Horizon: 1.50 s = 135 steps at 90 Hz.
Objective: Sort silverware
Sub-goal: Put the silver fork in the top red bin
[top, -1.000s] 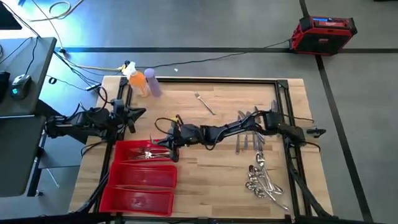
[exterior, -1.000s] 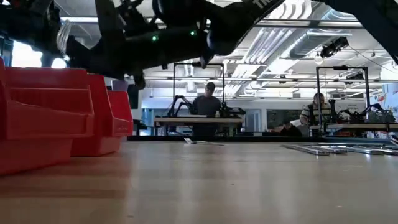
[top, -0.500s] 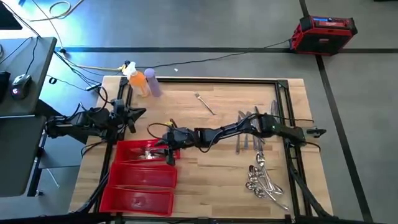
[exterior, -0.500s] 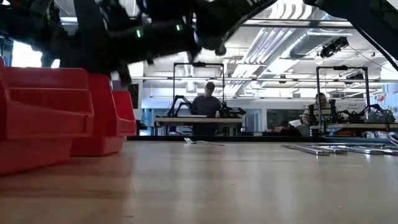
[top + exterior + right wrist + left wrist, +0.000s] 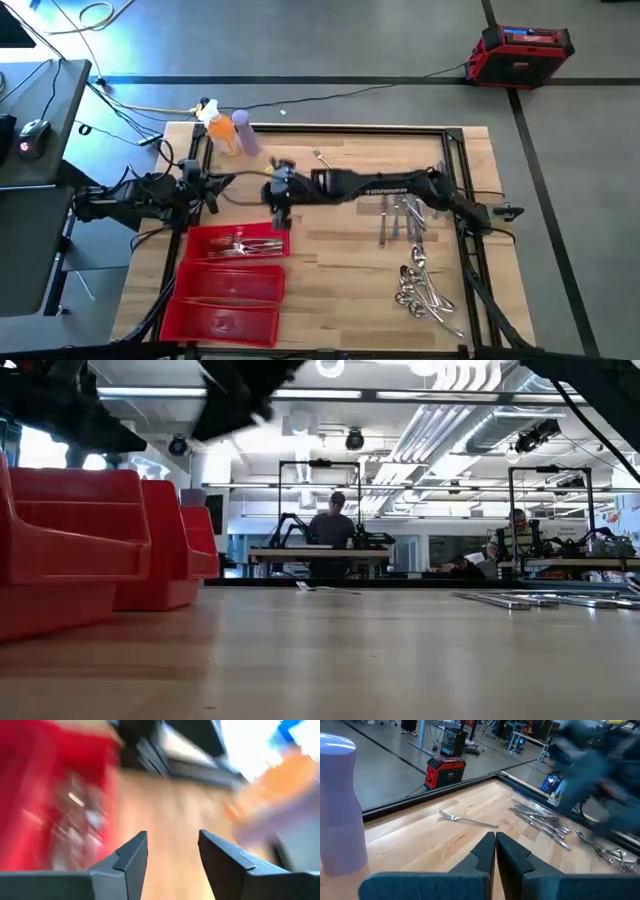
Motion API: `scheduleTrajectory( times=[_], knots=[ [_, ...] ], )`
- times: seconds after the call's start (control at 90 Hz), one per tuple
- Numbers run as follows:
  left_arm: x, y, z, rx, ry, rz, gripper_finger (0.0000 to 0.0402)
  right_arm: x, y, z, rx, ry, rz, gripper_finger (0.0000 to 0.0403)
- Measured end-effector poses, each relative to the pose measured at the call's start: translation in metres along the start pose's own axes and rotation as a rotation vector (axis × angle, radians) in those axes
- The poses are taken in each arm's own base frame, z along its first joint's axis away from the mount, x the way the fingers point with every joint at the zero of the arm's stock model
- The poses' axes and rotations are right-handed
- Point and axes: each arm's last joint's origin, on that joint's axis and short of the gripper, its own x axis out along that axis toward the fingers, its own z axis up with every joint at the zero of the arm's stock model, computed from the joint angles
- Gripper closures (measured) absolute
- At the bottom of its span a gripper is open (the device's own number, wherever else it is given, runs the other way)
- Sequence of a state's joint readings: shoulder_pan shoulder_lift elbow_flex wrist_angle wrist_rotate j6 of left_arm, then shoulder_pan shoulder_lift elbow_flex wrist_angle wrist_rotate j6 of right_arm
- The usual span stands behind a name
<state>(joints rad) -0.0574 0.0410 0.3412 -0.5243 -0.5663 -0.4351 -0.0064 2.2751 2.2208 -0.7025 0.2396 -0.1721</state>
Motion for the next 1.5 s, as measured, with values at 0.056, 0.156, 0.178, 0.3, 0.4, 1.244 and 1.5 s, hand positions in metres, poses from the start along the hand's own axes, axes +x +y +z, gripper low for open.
scheduleTrajectory(
  times=[0.056, 0.156, 0.178, 0.3, 0.4, 1.244, 1.5],
  knots=[
    [0.0, 0.0, 0.0, -0.001, -0.002, -0.001, 0.0402, 0.003, -0.02, -0.013, 0.059, 0.105, -0.02, 0.0256],
    [0.0, 0.0, 0.0, -0.002, -0.002, -0.001, 0.0402, 0.021, -0.053, -0.048, 0.187, 0.273, -0.068, 0.0262],
    [0.0, 0.0, 0.0, 0.0, 0.0, -0.001, 0.0402, 0.027, -0.06, -0.056, 0.218, 0.299, -0.08, 0.0263],
    [0.0, 0.0, 0.0, -0.001, -0.001, -0.001, 0.0402, 0.047, -0.097, -0.095, 0.402, 0.389, -0.099, 0.0265],
    [0.0, 0.0, 0.0, -0.009, -0.004, -0.001, 0.0402, 0.055, -0.123, -0.12, 0.571, 0.428, -0.078, 0.0265],
    [0.0, 0.0, 0.001, -0.011, -0.013, 0.019, 0.0402, 0.075, -0.131, -0.18, 0.625, 0.568, -0.112, 0.0265],
    [0.0, 0.0, 0.001, -0.011, -0.013, 0.019, 0.0402, 0.074, -0.131, -0.182, 0.581, 0.584, -0.082, 0.0265]
  ],
)
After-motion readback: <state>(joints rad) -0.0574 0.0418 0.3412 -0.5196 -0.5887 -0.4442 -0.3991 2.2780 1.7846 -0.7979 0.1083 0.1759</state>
